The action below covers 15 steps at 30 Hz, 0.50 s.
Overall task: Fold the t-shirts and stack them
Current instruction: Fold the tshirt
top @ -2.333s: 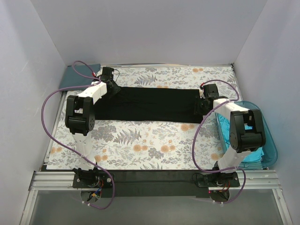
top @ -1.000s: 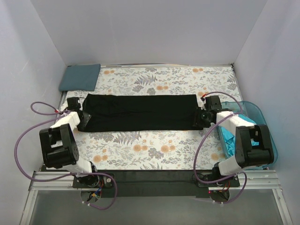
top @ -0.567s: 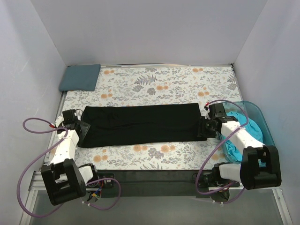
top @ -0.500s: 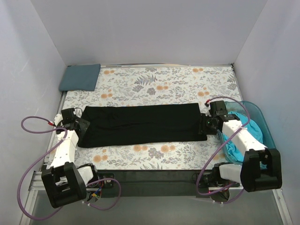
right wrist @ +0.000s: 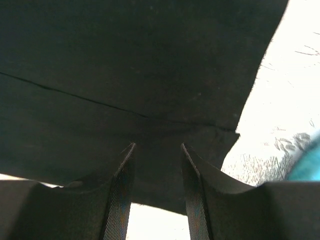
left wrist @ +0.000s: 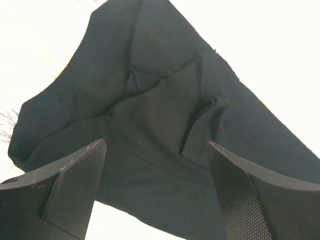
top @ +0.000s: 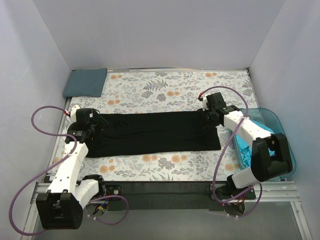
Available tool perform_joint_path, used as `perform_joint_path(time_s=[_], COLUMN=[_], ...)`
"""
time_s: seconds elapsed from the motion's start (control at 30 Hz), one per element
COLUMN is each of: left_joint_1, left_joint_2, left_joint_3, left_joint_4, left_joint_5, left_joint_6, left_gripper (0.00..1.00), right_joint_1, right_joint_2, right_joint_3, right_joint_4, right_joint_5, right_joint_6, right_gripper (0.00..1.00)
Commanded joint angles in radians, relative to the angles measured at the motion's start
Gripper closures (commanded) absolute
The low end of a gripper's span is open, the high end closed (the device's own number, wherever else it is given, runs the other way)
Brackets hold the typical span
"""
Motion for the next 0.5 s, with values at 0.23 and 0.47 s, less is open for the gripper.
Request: perform_joint_path(time_s=[0.23,0.47], left_joint_1=[-0.065,-0.073], left_joint_2=[-0.057,-0.034], left_joint_3=[-0.119,-0.12], left_joint_4=[0.071,0.075], left_joint_5=[0.014,0.016], left_joint_6=[0.004,-0.001], left_gripper=[0.25,0.25], right_joint_1=[0.072,0.181], right_joint_2=[0.179,0.267], right_joint_3=[0.127,0.214], right_joint_4=[0.031,0.038], right_joint_5=[-0.016,-0.085], right_joint_6=[-0.183,-0.123], right_gripper=[0.59,0.59])
